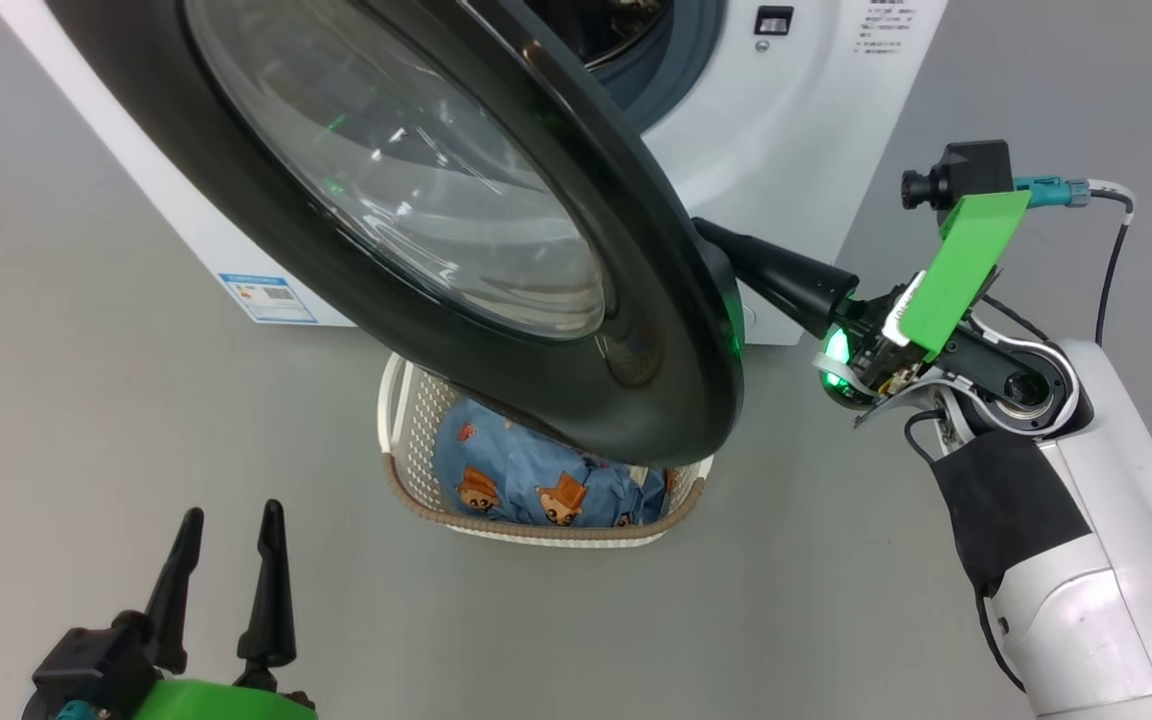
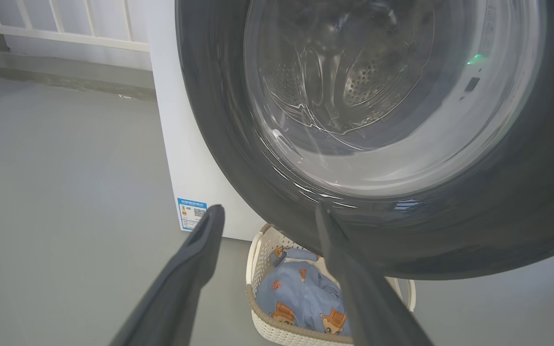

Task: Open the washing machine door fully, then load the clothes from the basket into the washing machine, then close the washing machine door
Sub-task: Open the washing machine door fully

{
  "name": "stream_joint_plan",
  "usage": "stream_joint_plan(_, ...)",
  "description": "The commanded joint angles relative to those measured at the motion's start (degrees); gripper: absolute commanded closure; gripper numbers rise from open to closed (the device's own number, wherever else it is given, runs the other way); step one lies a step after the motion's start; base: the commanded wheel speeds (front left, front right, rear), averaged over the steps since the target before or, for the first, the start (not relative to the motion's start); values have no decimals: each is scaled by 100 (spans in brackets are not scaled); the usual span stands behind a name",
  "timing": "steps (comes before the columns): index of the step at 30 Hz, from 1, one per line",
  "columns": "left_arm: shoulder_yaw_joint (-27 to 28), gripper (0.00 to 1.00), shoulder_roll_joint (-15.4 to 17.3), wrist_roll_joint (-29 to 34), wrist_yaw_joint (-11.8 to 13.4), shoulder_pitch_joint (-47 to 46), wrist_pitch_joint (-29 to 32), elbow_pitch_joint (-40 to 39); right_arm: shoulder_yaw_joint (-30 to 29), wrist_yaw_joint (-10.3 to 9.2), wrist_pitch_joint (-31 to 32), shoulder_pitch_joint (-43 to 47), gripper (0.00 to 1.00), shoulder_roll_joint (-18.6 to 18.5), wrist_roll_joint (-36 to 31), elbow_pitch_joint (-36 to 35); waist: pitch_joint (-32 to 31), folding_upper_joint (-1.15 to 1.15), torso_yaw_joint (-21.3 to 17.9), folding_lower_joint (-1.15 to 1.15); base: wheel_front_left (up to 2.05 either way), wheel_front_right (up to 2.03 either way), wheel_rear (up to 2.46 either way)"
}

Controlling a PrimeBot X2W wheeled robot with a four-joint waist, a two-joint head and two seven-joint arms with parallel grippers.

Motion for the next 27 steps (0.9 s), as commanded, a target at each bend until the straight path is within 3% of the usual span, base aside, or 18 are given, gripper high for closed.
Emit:
stream_joint_plan(1,183,0,56,-21,-14,7,-36,-106,174,9,-4,68,100,163,57,-150,-40,0,34,0,0,0,0)
stream_joint_plan(27,99,0,28,-18,-14,136,-36,-133,1307,9,-197,462,100,267,579,-386,-411,0,65,0,0,0,0)
